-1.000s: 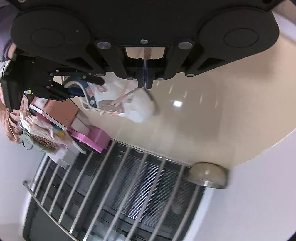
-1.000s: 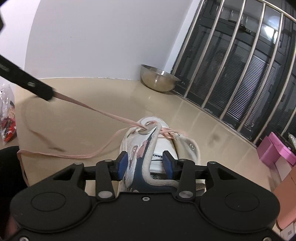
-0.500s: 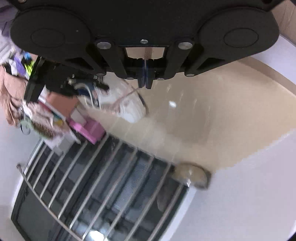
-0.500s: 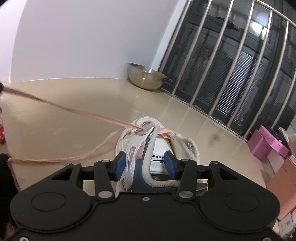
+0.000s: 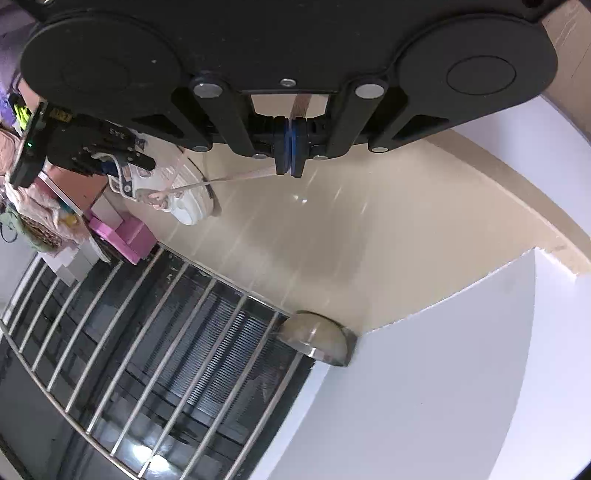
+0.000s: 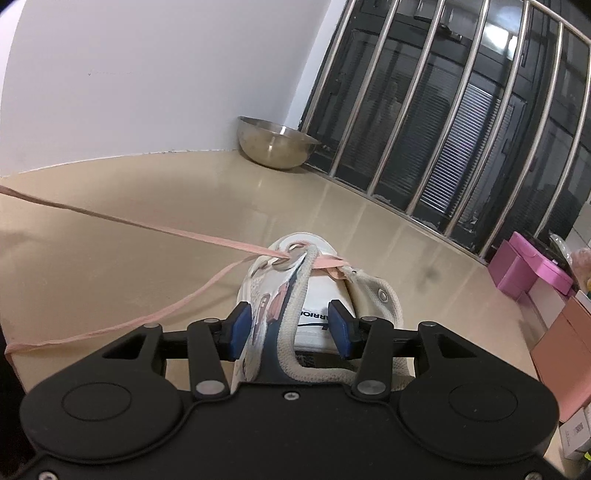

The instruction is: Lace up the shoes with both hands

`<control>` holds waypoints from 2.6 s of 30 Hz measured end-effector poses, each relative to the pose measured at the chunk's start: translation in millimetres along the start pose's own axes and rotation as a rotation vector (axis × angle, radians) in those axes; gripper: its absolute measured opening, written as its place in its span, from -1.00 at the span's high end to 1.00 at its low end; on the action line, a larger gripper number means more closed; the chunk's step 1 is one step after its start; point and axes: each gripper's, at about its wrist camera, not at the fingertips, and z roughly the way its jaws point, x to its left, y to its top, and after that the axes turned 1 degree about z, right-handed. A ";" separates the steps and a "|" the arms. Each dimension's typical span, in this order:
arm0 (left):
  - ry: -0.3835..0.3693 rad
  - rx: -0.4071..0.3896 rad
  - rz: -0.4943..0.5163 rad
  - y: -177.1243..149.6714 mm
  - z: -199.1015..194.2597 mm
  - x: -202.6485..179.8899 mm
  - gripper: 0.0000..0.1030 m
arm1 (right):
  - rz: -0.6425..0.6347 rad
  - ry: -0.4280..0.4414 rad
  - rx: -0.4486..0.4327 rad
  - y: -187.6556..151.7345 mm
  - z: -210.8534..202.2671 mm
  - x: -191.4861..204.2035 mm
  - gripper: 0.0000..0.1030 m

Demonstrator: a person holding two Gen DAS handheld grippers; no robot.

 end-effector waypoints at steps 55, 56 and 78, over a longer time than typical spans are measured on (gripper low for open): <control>-0.412 0.282 0.355 -72.5 146.8 -231.9 -0.54 | 0.461 -0.279 -0.178 -43.5 -145.0 -156.0 -0.07; -0.372 0.234 0.365 -65.9 138.7 -221.8 -0.54 | 0.465 -0.271 -0.180 -43.9 -142.8 -154.2 -0.07; -0.001 0.245 0.319 80.7 255.4 -106.3 1.00 | 0.406 -0.051 -0.181 -23.0 -112.4 -91.9 -0.09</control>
